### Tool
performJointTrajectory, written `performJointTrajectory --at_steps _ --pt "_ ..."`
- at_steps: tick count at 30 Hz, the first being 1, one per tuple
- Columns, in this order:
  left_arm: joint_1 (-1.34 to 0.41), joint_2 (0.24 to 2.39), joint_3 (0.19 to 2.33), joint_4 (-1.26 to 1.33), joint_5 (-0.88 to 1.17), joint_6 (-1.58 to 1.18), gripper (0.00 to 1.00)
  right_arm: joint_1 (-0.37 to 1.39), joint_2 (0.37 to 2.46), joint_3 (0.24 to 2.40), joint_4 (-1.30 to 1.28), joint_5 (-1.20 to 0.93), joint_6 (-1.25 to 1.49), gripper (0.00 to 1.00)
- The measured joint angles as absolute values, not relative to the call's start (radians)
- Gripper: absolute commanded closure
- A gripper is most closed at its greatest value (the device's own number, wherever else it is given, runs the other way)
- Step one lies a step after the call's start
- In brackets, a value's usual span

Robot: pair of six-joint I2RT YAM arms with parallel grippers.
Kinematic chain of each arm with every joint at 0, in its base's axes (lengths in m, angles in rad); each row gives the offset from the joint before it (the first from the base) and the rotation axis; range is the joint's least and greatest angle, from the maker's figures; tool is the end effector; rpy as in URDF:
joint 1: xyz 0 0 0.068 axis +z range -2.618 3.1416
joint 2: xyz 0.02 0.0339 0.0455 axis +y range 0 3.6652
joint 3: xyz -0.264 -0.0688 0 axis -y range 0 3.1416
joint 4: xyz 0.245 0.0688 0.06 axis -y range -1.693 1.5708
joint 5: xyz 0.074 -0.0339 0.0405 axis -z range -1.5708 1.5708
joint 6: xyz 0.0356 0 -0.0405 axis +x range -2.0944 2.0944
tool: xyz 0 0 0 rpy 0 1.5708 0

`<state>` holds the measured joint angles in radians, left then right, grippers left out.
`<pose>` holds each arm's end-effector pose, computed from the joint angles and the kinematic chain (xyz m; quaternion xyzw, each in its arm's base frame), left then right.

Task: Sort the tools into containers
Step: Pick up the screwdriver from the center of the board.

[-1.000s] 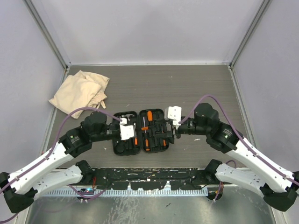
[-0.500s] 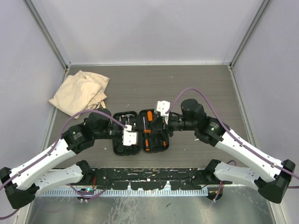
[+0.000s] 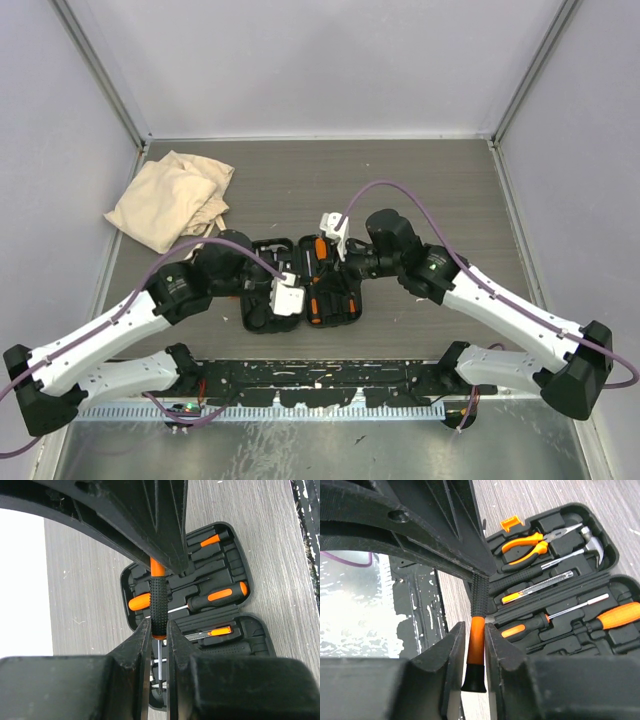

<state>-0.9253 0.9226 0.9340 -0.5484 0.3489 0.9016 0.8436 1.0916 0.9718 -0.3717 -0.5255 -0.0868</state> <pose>0.1089 -0.1649 0.3318 0.7302 0.4552 -0.1566 0.4849 0.1469 0.1920 0.3286 -0.4909 0.6805 0.3904 0.3788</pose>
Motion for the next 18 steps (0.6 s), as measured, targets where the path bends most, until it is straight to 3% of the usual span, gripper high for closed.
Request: performJointTrajectory --at_steps 3,5,10,18 --pt "-0.935 0.939 0.941 -0.556 0.337 0.912 1.0 0.844 1.103 0.972 -0.377 -0.523 -0.064 0.95" --pt "-0.936 0.945 0.941 -0.559 0.329 0.916 0.97 0.842 1.111 0.972 -0.377 -0.524 -0.05 0.99" --pt "-0.941 0.947 0.941 -0.557 0.318 0.915 0.55 0.842 1.113 0.971 -0.374 -0.52 -0.03 0.99" --pt "-0.943 0.875 0.849 -0.406 0.266 0.813 0.31 0.845 1.073 0.898 -0.35 -0.437 0.043 0.99"
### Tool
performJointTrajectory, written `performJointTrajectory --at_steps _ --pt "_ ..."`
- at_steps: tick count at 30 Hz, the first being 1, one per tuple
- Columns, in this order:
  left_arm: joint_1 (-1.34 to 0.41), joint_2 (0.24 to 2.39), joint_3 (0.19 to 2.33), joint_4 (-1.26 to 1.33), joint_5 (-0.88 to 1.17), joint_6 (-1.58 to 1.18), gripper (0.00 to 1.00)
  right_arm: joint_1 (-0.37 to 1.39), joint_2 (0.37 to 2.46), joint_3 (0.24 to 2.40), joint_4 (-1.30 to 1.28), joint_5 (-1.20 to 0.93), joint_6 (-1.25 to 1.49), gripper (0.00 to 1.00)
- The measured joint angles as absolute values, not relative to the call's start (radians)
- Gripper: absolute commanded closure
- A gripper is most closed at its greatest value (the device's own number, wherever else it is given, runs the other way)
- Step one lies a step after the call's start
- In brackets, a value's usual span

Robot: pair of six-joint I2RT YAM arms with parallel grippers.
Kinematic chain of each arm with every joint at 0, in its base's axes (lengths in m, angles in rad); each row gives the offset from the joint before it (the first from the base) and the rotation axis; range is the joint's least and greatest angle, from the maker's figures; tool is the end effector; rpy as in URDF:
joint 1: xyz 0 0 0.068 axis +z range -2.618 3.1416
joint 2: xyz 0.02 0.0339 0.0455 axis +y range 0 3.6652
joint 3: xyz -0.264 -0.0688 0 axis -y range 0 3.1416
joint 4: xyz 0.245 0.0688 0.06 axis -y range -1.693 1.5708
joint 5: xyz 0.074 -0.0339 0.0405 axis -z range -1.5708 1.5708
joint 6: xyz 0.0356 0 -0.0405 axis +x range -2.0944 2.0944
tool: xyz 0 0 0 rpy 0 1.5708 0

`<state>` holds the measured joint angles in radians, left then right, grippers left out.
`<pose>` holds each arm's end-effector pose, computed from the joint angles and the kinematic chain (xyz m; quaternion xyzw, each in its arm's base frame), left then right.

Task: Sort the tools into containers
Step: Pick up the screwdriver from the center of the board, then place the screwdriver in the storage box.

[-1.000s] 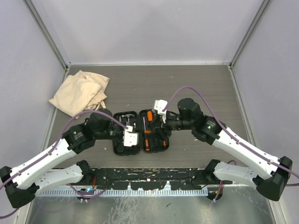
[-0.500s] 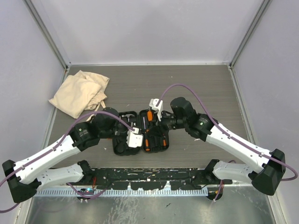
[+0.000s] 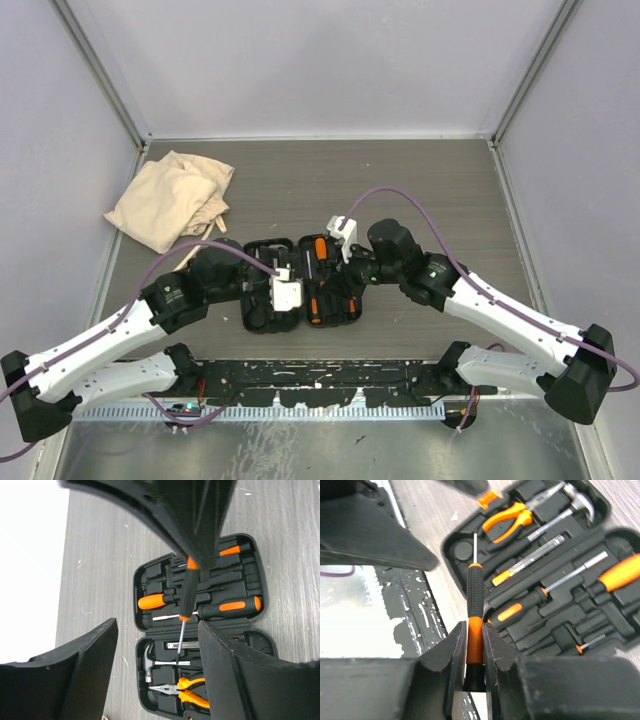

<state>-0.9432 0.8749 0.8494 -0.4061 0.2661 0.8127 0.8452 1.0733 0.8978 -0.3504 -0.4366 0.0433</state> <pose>0.1073 -0.1638 0.3245 0.6879 0.4781 -0.1463 0.5261 0.1464 0.1878 0.3085 -0.4297 0.7368 0.3788 0.3592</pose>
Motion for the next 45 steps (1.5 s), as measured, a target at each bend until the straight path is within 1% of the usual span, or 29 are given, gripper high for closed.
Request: performJointTrajectory --at_steps 6,8,10,12,14,15,18,22,26,31,45 --pt "-0.933 0.844 0.807 -0.3 0.172 0.664 0.22 0.845 1.011 0.797 -0.325 -0.247 0.161 0.99" --pt "-0.913 0.842 0.794 -0.26 0.147 0.599 0.18 0.845 0.991 0.765 -0.308 -0.184 0.209 0.99" --pt "-0.88 0.843 0.783 -0.22 0.112 0.525 0.14 0.845 0.977 0.74 -0.302 -0.131 0.26 0.99" --pt "-0.829 0.852 0.781 -0.189 0.054 0.422 0.13 0.849 0.976 0.727 -0.303 -0.075 0.328 0.99" --pt "-0.768 0.873 0.792 -0.177 0.014 0.322 0.08 0.86 0.976 0.718 -0.302 -0.025 0.388 0.99" --pt "-0.731 0.892 0.811 -0.191 0.006 0.27 0.07 0.873 0.976 0.712 -0.3 0.007 0.422 0.99" --pt "-0.584 0.995 0.939 -0.27 -0.017 0.102 0.07 0.939 0.976 0.685 -0.301 0.138 0.51 0.99" --pt "-0.481 1.085 1.064 -0.355 -0.052 -0.044 0.07 0.998 0.989 0.649 -0.312 0.26 0.603 0.99" --pt "-0.476 1.101 1.071 -0.434 -0.064 -0.115 0.06 1.039 1.018 0.614 -0.323 0.353 0.682 0.99" --pt "-0.477 1.101 1.061 -0.472 -0.068 -0.128 0.05 1.058 1.045 0.589 -0.321 0.425 0.764 0.99" --pt "-0.477 1.103 1.06 -0.491 -0.072 -0.127 0.05 1.061 1.185 0.588 -0.22 0.471 0.846 0.99"
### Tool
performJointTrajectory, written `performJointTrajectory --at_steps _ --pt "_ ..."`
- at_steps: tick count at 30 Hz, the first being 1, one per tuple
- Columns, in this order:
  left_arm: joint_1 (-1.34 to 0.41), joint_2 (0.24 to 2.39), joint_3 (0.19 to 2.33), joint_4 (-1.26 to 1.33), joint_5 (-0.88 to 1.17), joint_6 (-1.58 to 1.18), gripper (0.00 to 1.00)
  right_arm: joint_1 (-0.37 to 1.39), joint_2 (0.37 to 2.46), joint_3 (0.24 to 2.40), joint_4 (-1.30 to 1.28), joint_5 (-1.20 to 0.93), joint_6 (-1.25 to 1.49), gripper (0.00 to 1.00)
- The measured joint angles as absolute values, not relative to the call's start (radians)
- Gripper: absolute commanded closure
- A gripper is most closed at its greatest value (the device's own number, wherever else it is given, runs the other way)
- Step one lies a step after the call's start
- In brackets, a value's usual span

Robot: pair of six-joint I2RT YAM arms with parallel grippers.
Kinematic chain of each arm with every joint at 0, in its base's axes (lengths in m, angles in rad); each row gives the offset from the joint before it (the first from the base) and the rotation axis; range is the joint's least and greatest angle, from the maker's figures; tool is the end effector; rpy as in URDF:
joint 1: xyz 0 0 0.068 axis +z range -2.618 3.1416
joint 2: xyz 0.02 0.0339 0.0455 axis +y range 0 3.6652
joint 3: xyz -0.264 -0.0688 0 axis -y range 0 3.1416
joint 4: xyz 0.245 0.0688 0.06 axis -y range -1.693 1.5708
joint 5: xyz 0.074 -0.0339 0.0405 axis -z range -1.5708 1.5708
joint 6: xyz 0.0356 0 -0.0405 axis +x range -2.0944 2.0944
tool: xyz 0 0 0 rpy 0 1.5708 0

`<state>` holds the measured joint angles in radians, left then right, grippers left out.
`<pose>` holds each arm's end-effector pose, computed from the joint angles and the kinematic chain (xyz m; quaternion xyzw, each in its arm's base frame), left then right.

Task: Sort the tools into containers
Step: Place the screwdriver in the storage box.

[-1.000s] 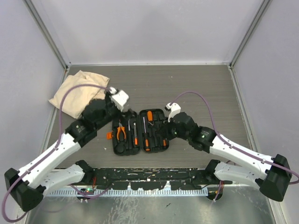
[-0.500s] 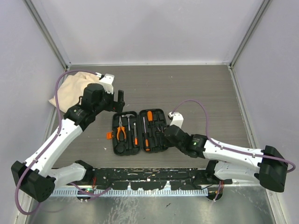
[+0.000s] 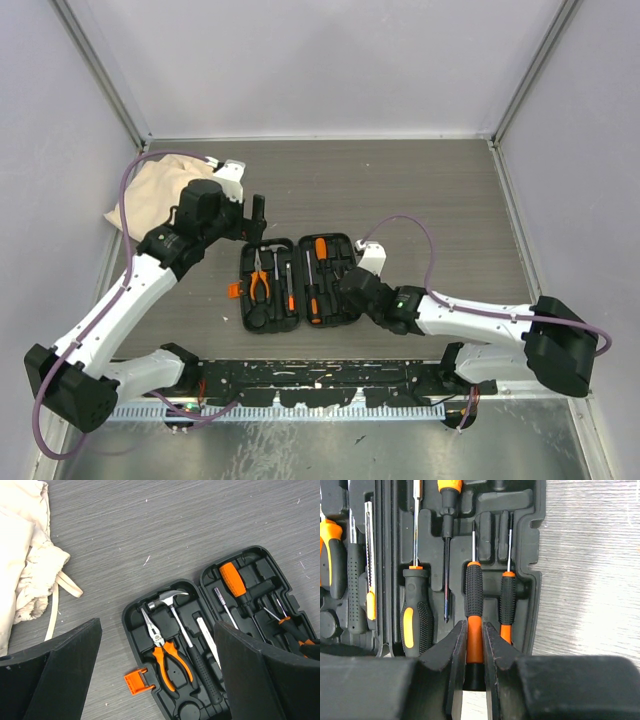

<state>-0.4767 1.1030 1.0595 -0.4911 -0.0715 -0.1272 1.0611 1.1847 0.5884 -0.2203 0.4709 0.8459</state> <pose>0.2167 -0.1090 0.3426 0.1335 0.8581 -0.1175 0.4818 0.1260 0.1924 0.1931 -0.0117 0.9081 0.1664 0.3841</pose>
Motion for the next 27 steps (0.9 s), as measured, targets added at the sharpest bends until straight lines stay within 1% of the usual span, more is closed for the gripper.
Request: performJointTrajectory --at_steps 6,12,16,22,27 --pt "-0.477 1.105 1.06 -0.492 -0.072 -0.127 0.05 1.061 1.211 0.588 -0.197 0.471 0.863 0.99" --pt "-0.477 1.108 1.06 -0.492 -0.071 -0.127 0.04 1.066 1.211 0.588 -0.215 0.468 0.895 0.89" --pt "-0.477 1.11 1.06 -0.492 -0.067 -0.127 0.04 1.076 1.218 0.588 -0.221 0.461 0.914 0.78" --pt "-0.477 1.116 1.06 -0.493 -0.063 -0.127 0.04 1.092 1.261 0.588 -0.237 0.437 0.926 0.69" --pt "-0.477 1.122 1.06 -0.5 -0.063 -0.127 0.04 1.093 1.264 0.588 -0.244 0.426 0.928 0.64"
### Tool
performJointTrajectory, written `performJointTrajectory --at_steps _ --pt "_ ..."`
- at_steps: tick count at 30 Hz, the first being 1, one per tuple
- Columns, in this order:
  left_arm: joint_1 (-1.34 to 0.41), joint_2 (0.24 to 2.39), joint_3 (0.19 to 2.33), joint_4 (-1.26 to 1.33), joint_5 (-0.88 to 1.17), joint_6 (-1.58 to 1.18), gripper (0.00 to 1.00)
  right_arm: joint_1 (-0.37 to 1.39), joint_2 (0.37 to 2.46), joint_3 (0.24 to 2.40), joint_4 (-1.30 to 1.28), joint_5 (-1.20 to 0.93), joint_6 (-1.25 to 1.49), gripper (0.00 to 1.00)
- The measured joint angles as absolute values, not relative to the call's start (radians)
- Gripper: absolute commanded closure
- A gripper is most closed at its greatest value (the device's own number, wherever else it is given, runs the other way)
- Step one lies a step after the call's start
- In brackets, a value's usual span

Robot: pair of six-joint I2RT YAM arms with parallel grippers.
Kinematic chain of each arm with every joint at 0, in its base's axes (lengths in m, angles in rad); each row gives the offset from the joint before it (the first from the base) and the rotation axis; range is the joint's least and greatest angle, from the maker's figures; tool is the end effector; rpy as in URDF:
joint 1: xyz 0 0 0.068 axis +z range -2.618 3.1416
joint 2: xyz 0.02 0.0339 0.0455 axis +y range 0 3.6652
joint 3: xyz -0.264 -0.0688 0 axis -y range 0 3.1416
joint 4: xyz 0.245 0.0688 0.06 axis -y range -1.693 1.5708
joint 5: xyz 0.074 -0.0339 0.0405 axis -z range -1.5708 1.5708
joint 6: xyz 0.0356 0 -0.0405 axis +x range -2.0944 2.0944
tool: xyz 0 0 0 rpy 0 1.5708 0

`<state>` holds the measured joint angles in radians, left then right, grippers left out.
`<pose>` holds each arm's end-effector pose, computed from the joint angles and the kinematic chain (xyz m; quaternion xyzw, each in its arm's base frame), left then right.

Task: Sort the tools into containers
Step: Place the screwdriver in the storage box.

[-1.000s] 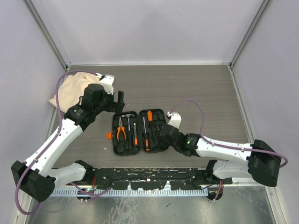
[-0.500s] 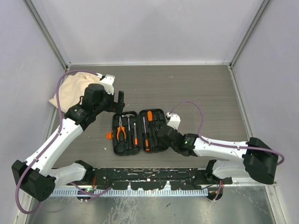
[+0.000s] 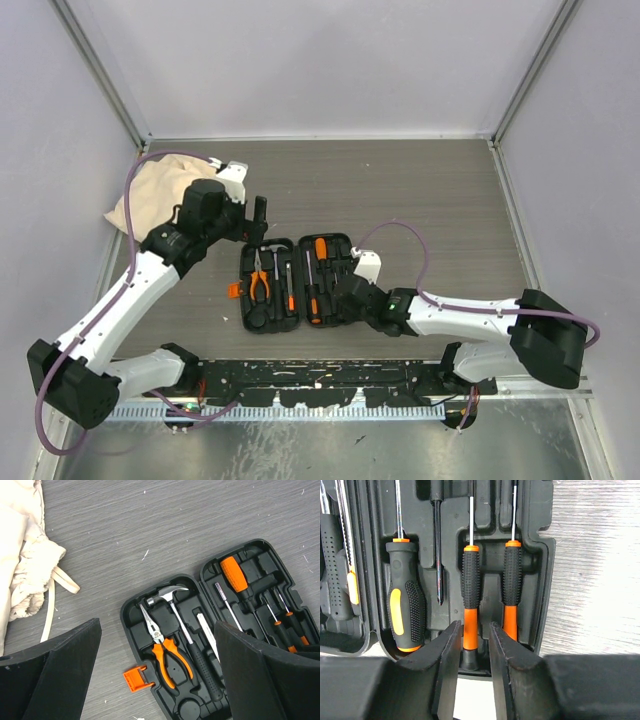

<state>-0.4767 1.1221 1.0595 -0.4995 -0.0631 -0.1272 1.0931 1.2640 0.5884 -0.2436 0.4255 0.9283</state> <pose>0.2200 -0.1111 0.3375 0.1371 0.8644 -0.1173 0.4694 0.1204 0.2006 0.1742 -0.0089 0.9285 0.1588 0.3357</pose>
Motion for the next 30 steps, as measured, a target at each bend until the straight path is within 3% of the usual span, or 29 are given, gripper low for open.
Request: performJointTrajectory --at_steps 9,15,18,26,30 --pt "-0.477 1.138 1.061 -0.53 -0.058 -0.146 0.03 1.093 1.246 0.591 -0.245 0.418 0.892 0.56" --pt "-0.477 1.144 1.07 -0.579 -0.052 -0.202 0.01 1.093 1.219 0.657 -0.297 0.427 0.794 0.41" --pt "-0.477 1.142 1.069 -0.598 -0.048 -0.244 0.01 1.093 1.233 0.709 -0.332 0.441 0.736 0.39" --pt "-0.477 1.086 1.054 -0.636 -0.054 -0.303 0.0 1.031 1.377 0.828 -0.412 0.397 0.641 0.65" --pt "-0.477 1.081 1.049 -0.652 -0.061 -0.309 0.0 1.01 1.407 0.846 -0.431 0.379 0.63 0.7"
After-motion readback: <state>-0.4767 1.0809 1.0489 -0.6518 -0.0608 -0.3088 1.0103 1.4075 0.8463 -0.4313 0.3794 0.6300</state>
